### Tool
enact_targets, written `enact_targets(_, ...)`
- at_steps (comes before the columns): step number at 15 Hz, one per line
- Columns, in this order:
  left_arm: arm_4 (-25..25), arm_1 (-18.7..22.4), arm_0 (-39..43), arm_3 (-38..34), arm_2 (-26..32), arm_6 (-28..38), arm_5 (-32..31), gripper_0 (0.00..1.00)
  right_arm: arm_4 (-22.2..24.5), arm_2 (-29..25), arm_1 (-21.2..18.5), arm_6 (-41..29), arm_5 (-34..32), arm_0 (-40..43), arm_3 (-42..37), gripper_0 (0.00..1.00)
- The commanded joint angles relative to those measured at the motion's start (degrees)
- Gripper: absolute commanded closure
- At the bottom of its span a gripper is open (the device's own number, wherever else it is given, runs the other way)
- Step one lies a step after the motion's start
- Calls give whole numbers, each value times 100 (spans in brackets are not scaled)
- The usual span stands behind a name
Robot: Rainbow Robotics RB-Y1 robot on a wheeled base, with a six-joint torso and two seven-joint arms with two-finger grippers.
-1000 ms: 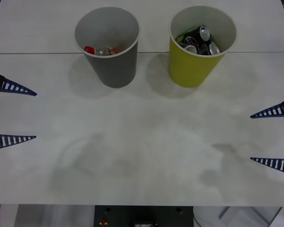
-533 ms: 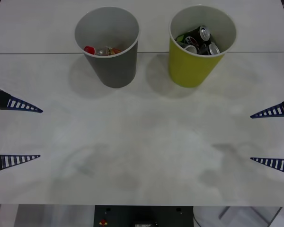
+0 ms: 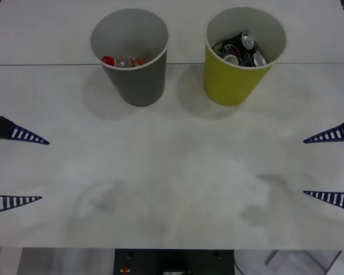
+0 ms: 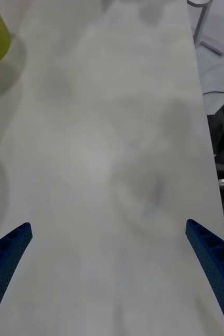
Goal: Put the can into the green bin and the plastic bottle into the gray bin
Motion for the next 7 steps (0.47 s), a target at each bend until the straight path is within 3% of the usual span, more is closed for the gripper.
enact_targets(1, -10, 4, 80, 1, 3, -11, -7, 0, 0, 0, 0, 0, 0, 0, 0, 0)
enact_targets(7, 16, -31, 168, 1, 3, -28, 2, 0, 0, 0, 0, 0, 0, 0, 0, 0)
